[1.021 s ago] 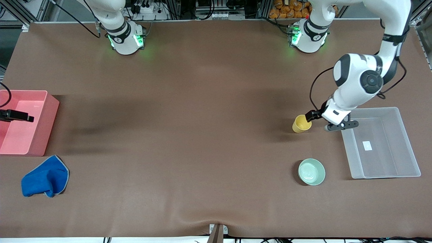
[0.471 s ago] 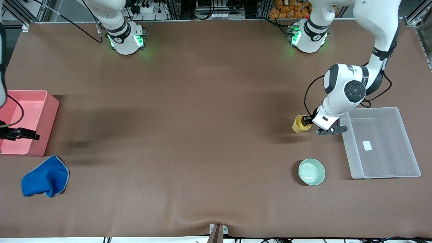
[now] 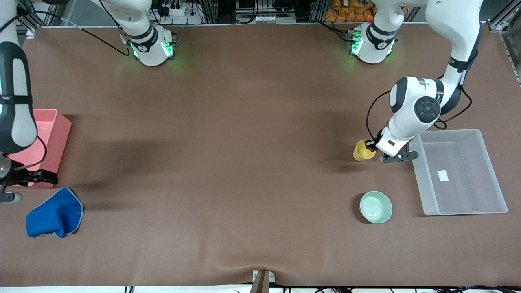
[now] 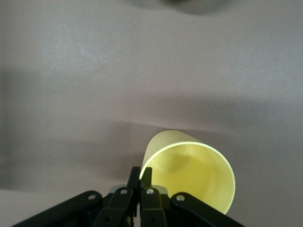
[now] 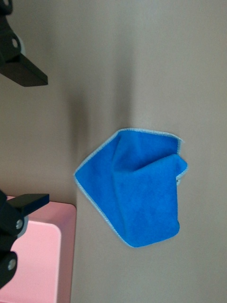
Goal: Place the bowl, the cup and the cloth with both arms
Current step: 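Grasp the yellow cup with the left gripper while the right gripper lowers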
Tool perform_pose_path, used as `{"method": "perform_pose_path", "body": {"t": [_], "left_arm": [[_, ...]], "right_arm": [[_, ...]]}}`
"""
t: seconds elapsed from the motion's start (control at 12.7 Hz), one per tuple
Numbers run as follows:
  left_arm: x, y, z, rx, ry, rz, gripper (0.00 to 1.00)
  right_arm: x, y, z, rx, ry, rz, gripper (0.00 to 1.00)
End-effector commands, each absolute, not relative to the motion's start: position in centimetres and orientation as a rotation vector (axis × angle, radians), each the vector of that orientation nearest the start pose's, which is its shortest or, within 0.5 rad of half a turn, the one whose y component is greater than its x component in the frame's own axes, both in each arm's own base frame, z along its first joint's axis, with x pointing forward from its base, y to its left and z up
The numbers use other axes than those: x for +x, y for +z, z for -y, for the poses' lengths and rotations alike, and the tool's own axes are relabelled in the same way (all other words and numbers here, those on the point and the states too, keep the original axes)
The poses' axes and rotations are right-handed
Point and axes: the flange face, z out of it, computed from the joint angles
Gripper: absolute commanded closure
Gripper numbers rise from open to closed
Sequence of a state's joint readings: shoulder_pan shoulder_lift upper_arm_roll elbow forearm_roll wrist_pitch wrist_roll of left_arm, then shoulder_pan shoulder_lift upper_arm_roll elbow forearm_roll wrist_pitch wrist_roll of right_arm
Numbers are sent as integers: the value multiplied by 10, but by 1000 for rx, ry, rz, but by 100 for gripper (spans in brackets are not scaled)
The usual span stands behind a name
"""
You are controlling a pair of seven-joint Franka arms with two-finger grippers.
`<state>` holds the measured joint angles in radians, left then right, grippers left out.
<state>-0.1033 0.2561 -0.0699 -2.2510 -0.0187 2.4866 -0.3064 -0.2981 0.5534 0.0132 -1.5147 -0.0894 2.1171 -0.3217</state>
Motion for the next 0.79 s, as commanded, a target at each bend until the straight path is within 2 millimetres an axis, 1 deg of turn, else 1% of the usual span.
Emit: {"method": "perform_pose_path", "body": {"t": [0.0, 0.08, 0.16, 0.24, 0.31, 0.39, 0.47, 0.55, 0.71], "left_arm": [[555, 294, 90, -3129, 65, 254, 100], [566, 311, 86, -3124, 83, 261, 100], [579, 329, 81, -3125, 67, 272, 100], [593, 349, 76, -3131, 39, 271, 100], [603, 366, 64, -3130, 39, 263, 100], [612, 383, 44, -3134, 24, 247, 100], [618, 398, 19, -3134, 33, 220, 100], [627, 410, -6, -3135, 28, 182, 100], [642, 429, -59, -3123, 12, 122, 100]], "right_arm": [[686, 328, 207, -3243, -76, 165, 0], [690, 319, 207, -3244, -109, 159, 0], [688, 305, 214, -3234, -91, 138, 0], [687, 298, 218, -3234, -83, 138, 0], [689, 298, 218, -3236, -107, 150, 0], [690, 297, 219, -3236, -124, 153, 0], [690, 289, 221, -3239, -130, 157, 0], [694, 287, 224, -3249, -188, 166, 0], [696, 272, 232, -3255, -247, 197, 0]]}}
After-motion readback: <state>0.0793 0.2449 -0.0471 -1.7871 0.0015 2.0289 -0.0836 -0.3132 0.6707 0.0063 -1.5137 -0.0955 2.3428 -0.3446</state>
